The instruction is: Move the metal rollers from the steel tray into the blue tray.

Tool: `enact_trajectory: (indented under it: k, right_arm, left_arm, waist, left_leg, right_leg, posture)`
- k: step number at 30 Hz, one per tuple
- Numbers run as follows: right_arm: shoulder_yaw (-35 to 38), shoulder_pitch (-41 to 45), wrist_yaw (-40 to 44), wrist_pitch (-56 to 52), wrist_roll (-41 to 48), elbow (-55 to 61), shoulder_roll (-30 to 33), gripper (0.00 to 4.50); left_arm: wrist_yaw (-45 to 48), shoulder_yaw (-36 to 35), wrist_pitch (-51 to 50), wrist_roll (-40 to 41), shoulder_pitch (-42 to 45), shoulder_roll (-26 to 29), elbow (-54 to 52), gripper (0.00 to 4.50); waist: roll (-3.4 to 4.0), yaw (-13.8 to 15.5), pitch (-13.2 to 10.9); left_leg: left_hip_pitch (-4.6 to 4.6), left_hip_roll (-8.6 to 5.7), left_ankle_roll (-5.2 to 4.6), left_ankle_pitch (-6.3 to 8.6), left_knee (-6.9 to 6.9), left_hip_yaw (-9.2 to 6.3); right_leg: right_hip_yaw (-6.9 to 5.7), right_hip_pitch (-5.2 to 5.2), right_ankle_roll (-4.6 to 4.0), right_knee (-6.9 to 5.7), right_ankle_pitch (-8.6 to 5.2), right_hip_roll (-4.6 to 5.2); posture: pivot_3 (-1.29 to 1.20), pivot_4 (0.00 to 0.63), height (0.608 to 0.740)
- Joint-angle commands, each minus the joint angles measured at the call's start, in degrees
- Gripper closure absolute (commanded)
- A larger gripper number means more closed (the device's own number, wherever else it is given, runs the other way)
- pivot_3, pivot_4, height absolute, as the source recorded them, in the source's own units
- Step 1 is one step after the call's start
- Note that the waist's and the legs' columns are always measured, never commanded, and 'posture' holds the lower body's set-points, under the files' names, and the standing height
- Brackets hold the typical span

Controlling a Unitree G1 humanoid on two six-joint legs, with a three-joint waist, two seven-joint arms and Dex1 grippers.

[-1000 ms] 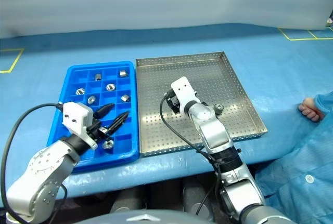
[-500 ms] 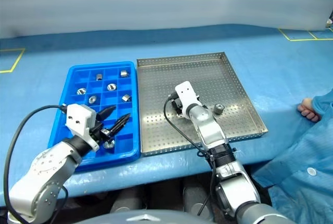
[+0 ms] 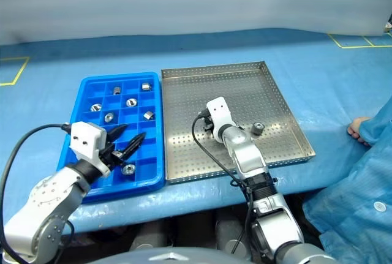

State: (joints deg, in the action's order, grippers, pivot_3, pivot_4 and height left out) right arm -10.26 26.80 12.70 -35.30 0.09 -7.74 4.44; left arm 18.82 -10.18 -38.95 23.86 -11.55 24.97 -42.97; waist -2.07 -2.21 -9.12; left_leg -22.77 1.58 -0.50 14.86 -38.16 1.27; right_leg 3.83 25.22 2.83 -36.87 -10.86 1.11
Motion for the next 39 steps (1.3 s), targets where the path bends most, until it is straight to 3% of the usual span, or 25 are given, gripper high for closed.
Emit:
enact_trajectory:
  k: [1,7,11,15,28,33,39]
  right_arm:
    - [-1.8,1.1,3.0,1.1,1.3,5.1,-1.0,3.17]
    - [-9.4,3.9,13.1,0.4,6.7,10.9,-6.4,3.17]
    - [-13.5,5.9,15.3,1.7,5.6,9.1,-7.7,3.17]
    - [-18.8,9.6,16.8,6.8,2.5,2.1,-9.9,3.17]
    - [-17.7,20.4,16.9,18.7,-1.1,-22.4,-16.7,3.17]
    - [-15.9,21.3,15.7,21.2,-0.3,-24.2,-18.0,1.62]
    - [-12.3,18.3,14.7,18.5,1.8,-13.9,-13.9,1.62]
  left_arm:
    - [-0.2,-3.2,-0.5,1.0,-1.3,0.8,-3.1,1.5]
    - [-4.5,-12.9,-4.7,-0.1,-4.9,1.2,-2.9,1.5]
    - [-5.6,-15.0,-6.9,-0.4,-6.2,1.4,-3.5,1.5]
    - [-7.6,-15.8,-8.5,-1.5,-8.8,0.4,-5.1,1.5]
    - [-9.2,-14.8,-7.6,-2.6,-12.9,-2.9,-7.8,1.5]
    - [-9.1,-13.6,-7.6,-2.9,-11.8,-3.0,-7.3,1.5]
    - [-7.6,-9.4,-5.5,-2.7,-9.2,-2.9,-6.8,1.5]
  waist:
    - [0.0,0.0,0.0]
    - [0.03,-0.4,0.0]
    - [0.01,0.8,0.0]
    - [-0.03,1.6,0.0]
    - [-0.01,3.3,0.0]
    - [0.0,3.7,0.0]
    - [0.04,4.0,0.0]
  left_leg:
    - [-0.01,0.0,0.0,0.0,0.0,0.0]
    - [-0.02,0.13,0.0,0.0,0.1,-0.06]
    - [-0.01,0.15,0.01,0.0,0.11,-0.16]
    - [-0.01,0.04,0.02,0.0,0.09,-0.14]
    - [-0.01,0.04,0.22,-0.11,0.19,-0.3]
    - [-0.01,0.04,0.22,-0.11,0.2,-0.4]
    - [-0.05,0.03,0.26,-0.14,0.18,-0.53]
  right_leg:
    - [0.0,0.01,0.0,0.0,0.0,0.0]
    - [-0.03,0.16,0.03,-0.07,0.02,-0.09]
    - [-0.2,0.09,0.03,-0.07,-0.02,-0.12]
    - [-0.25,0.04,-0.23,-0.01,-0.14,0.17]
    - [-0.55,0.02,-0.37,-0.05,-0.2,0.12]
    - [-0.64,-0.04,-0.38,-0.03,-0.2,0.14]
    - [-0.72,-0.06,-0.39,-0.04,-0.21,0.14]
  posture:
    - [0.04,0.15,0.74]
    - [0.08,0.15,0.74]
    - [0.1,0.15,0.74]
    - [0.16,0.15,0.74]
    - [0.22,0.15,0.74]
    - [0.22,0.15,0.74]
    - [0.21,0.15,0.74]
